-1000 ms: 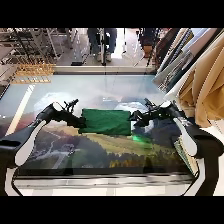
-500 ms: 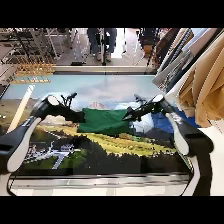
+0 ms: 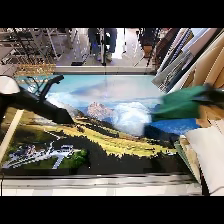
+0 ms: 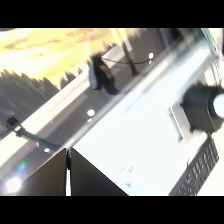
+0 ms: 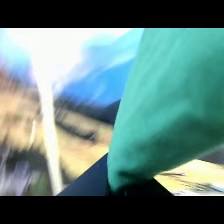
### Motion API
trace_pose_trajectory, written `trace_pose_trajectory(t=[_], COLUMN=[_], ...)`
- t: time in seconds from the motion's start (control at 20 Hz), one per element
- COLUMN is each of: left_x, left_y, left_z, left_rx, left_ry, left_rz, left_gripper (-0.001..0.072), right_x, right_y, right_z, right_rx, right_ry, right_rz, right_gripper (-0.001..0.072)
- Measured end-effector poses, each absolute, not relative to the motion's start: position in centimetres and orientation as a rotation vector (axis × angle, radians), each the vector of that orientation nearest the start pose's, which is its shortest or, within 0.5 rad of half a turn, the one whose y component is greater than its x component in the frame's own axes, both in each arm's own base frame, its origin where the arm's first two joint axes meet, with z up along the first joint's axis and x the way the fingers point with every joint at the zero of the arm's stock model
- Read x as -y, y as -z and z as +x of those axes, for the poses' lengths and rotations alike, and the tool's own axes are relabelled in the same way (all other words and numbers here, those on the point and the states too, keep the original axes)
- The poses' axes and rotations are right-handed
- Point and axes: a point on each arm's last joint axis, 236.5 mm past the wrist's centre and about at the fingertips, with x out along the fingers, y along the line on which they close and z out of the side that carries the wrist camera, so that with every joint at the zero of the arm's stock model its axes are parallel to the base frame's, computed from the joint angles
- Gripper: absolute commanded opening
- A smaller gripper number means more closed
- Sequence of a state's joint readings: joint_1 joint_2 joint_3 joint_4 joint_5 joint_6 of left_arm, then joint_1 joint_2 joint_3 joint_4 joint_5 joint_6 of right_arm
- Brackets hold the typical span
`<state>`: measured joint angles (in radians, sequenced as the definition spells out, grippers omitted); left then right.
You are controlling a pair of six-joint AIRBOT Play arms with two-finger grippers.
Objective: Fold the clothes and pants, and hang the long-sleeved shirts on hangers.
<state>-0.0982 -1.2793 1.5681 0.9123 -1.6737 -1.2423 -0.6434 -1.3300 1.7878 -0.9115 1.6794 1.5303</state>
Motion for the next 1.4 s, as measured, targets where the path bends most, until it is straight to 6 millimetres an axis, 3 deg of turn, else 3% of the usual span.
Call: trace_pose_trajectory(t=[0.15,0.3,0.45,0.65,0.7,0.8,0.85,1.0,1.05,1.15,1.2,1.3,1.4], left_x=[17.3,17.2,17.2,17.4,17.4,17.5,17.6,17.6,17.6,17.4,17.4,17.2,16.5], left_y=[-18.9,-19.7,-19.7,-18.8,-18.5,-17.6,-17.1,-16.0,-15.7,-15.4,-15.3,-15.1,-14.8], left_z=[29.5,28.5,28.5,30.0,30.5,31.2,31.5,32.3,32.4,32.6,32.6,32.7,32.9], left_rx=[-1.179,-1.156,-1.141,-1.131,-1.136,-1.154,-1.165,-1.191,-1.197,-1.207,-1.209,-1.212,-1.228], left_ry=[0.901,0.920,0.939,0.939,0.937,0.937,0.937,0.935,0.934,0.925,0.924,0.916,0.867], left_rz=[-0.028,0.006,0.034,0.032,0.027,0.017,0.012,0.001,0.002,0.005,0.006,0.010,0.018], left_gripper=[0.0006,0.0006,0.0006,0.0006,0.0006,0.0006,0.0006,0.0006,0.0006,0.0006,0.0005,0.0005,0.0005], right_x=[18.5,23.0,24.3,22.2,21.6,20.8,20.8,23.0,24.5,28.4,30.2,32.3,30.8], right_y=[-22.6,-20.9,-16.4,-7.6,-5.9,-3.2,-2.4,-3.2,-4.4,-8.6,-11.1,-16.6,-21.3], right_z=[29.6,22.4,16.2,8.9,7.5,4.9,4.0,3.3,3.5,6.2,8.3,14.8,22.4], right_rx=[-0.937,-0.932,-1.028,-1.325,-1.389,-1.504,-1.541,-1.528,-1.486,-1.294,-1.175,-0.903,-0.706], right_ry=[0.225,0.467,0.641,0.766,0.789,0.830,0.846,0.902,0.937,0.974,0.966,0.859,0.648], right_rz=[0.759,0.887,0.976,1.104,1.120,1.131,1.122,1.055,1.014,0.902,0.844,0.744,0.688], right_gripper=[0.0016,0.0016,0.0016,0.0020,0.0109,0.0630,0.0696,0.0701,0.0700,0.0699,0.0699,0.0698,0.0698])
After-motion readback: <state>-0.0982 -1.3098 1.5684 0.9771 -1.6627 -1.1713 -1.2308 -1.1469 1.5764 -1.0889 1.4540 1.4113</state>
